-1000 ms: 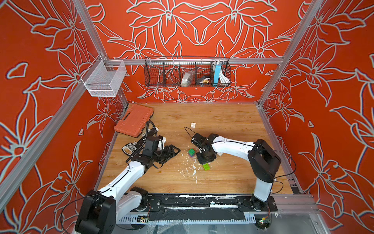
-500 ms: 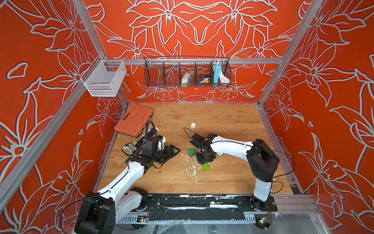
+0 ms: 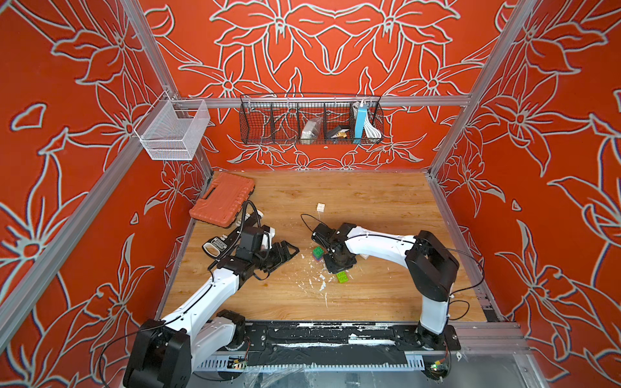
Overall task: Assemble the letter r with lego
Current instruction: Assemble the lego brick with the lego brick.
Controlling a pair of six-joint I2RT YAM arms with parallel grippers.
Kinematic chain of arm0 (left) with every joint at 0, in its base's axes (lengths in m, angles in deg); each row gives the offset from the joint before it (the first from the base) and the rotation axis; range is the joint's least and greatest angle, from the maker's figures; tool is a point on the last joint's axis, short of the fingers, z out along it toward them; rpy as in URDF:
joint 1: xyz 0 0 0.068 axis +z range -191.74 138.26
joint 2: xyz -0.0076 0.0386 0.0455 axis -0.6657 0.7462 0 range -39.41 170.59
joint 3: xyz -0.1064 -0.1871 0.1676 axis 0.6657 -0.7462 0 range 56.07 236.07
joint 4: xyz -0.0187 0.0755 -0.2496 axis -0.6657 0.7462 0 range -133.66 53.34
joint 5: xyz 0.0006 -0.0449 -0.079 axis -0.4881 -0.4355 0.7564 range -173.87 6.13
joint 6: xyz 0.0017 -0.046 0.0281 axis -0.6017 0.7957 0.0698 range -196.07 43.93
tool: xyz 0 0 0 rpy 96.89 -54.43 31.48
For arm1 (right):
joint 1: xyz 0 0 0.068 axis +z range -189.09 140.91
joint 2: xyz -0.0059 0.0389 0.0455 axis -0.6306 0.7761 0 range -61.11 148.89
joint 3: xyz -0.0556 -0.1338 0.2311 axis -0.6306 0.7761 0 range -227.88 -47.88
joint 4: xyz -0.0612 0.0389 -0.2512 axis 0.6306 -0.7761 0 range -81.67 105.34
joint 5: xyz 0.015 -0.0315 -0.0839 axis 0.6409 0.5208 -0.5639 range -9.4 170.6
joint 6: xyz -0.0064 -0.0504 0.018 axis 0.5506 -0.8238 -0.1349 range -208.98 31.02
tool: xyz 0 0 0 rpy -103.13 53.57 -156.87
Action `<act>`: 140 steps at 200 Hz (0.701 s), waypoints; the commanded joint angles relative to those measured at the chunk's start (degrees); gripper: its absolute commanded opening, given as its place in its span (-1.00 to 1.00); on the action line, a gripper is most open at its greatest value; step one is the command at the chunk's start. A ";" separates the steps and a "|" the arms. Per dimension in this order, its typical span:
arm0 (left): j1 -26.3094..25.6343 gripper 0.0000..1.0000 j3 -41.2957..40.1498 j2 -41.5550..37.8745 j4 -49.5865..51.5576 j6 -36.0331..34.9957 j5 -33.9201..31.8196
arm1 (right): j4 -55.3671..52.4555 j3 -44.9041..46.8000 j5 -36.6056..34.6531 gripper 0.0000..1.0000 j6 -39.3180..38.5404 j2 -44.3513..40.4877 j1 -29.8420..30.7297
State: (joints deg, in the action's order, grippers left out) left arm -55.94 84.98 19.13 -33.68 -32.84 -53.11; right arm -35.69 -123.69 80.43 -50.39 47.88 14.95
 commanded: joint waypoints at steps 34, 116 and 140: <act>0.49 0.56 0.91 -1.18 1.19 -1.30 0.17 | -3.37 0.44 -1.29 -1.00 1.22 5.58 0.96; 0.46 0.56 1.15 -1.34 1.56 -1.21 0.35 | -1.12 1.00 3.60 -1.00 6.06 5.92 0.98; 0.49 0.56 0.98 -1.34 1.69 -1.21 0.30 | -0.94 1.58 2.82 -1.00 4.58 6.56 1.00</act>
State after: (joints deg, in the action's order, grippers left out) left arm -55.94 84.98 18.52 -32.59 -33.26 -53.11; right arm -38.18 -126.01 80.24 -46.11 49.74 15.51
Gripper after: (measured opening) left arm 0.781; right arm 0.332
